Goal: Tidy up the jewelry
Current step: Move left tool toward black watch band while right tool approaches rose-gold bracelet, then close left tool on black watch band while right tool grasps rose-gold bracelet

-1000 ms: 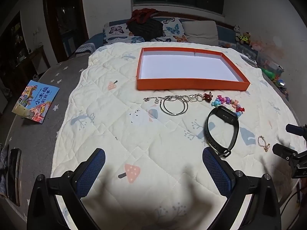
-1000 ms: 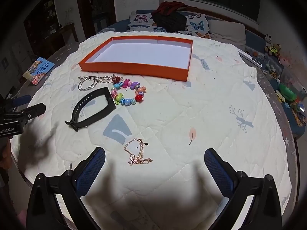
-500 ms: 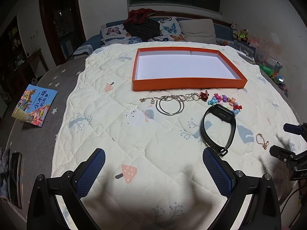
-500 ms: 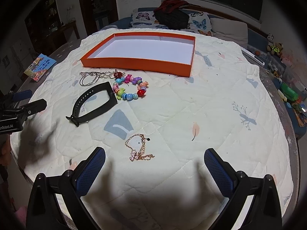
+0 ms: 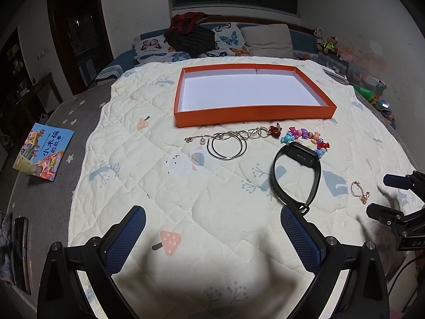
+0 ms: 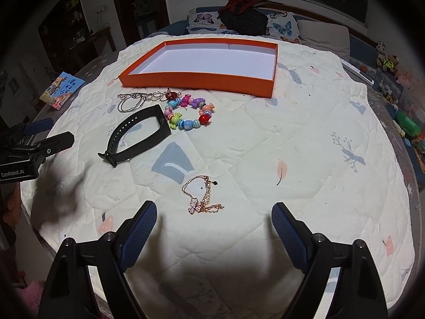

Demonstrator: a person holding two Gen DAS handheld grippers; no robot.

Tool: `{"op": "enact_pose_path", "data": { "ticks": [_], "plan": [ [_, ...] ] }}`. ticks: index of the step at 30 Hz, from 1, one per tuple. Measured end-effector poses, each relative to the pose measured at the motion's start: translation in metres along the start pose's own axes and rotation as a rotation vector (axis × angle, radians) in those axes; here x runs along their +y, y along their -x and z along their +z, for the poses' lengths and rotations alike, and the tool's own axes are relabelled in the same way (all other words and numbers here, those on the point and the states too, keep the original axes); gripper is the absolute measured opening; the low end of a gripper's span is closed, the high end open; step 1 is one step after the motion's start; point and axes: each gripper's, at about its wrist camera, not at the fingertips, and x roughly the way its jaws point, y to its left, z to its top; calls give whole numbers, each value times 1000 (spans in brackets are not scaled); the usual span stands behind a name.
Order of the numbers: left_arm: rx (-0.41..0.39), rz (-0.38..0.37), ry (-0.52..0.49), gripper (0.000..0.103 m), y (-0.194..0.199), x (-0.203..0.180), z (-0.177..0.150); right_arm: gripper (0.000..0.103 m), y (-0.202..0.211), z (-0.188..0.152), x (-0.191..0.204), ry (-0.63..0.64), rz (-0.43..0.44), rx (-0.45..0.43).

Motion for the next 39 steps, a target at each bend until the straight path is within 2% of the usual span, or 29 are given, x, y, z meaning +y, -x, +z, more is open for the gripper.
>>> {"op": "enact_pose_path", "data": {
  "ticks": [6,10,14,17,22,27,31,39],
  "plan": [
    [4,-2,4,103,-2,1,0,89,-1,0,1,2,10,5],
    [5,-9,3,103,-3,1,0,82,-1,1,3,6,19,6],
    [2,-38,-1,103,-4,-2,2,71,1,1,5,26,25,-3],
    [-4,-80,-8,103,-5,-6,6,68,3,2,6,34,48,-11],
    [-6,-161,-77,103,-11,-23,19,65,3,2,8,55,54,-10],
    [-6,-256,-194,103,-20,-50,33,63,1,1,8,67,87,-5],
    [5,-274,-301,103,-36,-72,42,52,1,1,6,60,108,3],
    [62,-297,-372,92,-77,-90,57,41,-1,2,0,58,121,11]
  ]
}}
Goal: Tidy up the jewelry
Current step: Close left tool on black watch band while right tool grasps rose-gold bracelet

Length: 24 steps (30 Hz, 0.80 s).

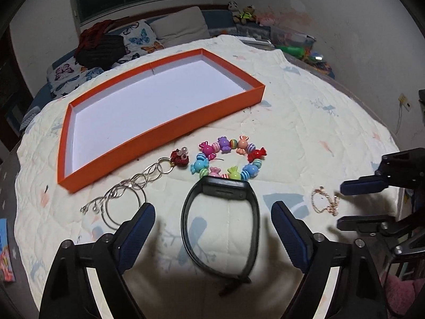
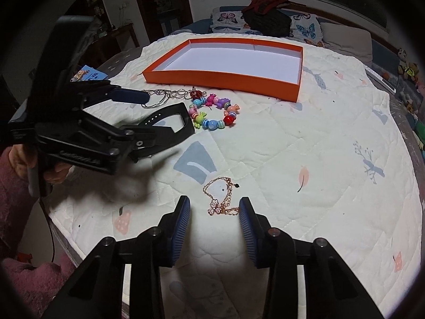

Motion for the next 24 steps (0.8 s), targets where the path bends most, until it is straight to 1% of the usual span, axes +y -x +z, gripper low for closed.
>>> {"op": "enact_pose_path", "data": {
  "ticks": [6,11,19,24],
  "plan": [
    [27,-18,-34,85,-18,1,1,35,-4,-1,0,5,7,17],
    [39,-56,-32,75,-25,2,2,28,-6,2,1,7,16,19],
    [26,-65,-33,75,-29,0,4,26,-10,0,8,45,-10,33],
    [17,-73,-40,71,-30,-1,4,17,-11,0,7,50,-15,40]
  ]
}}
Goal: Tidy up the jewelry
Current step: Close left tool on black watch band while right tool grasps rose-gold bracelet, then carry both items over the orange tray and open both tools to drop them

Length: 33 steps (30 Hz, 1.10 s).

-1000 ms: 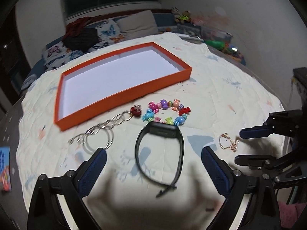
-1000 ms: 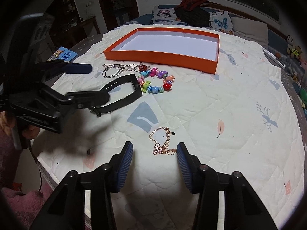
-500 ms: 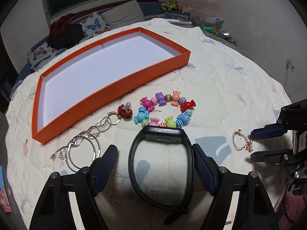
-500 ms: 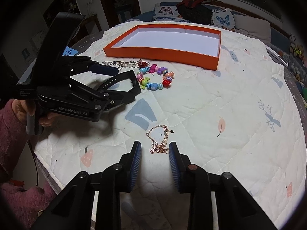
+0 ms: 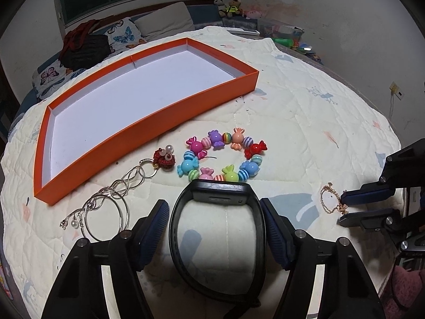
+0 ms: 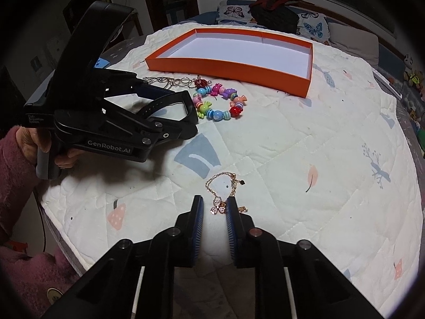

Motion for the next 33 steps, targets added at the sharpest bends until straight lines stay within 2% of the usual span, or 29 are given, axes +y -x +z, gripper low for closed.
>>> {"op": "enact_pose_path", "data": {
  "ticks": [8,14,24,29,33],
  "plan": [
    [-31,-20,-17,60,4,-2,-1,14,3,-2,1,7,-4,-11],
    [-43,-20,25,58,11,3,-1,14,18,7,1,-5,30,-53],
    [-146,7,104,58,68,33,18,14,73,64,-8,22,70,-230],
    [-181,55,139,58,97,62,37,14,99,99,-14,42,66,-322],
    [-201,108,130,58,116,83,58,14,103,124,-22,48,44,-355]
  ]
}}
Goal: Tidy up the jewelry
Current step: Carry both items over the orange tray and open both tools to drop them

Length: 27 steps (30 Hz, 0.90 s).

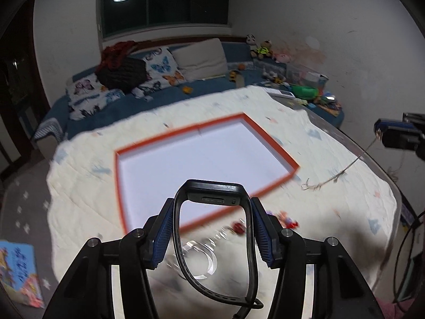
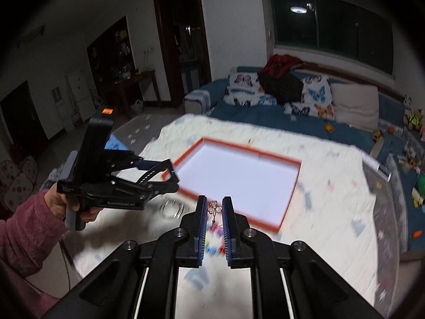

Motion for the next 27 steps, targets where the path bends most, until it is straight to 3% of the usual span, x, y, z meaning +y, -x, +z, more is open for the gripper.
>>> {"op": "enact_pose_path", "data": {
  "ticks": [7,12,20,27],
  "plan": [
    [-5,16,16,58,-11,34,54,14,-28,25,-25,-4,-60,2],
    [47,13,30,58,-56,45,73,14,-55,27,-48,-49,-71,32],
    [148,27,53,58,-130,65,65,14,-102,11,-66,-86,-73,132],
    [217,30,62,59,-167,82,46,14,-127,-10,-64,-74,-76,222]
  ]
}}
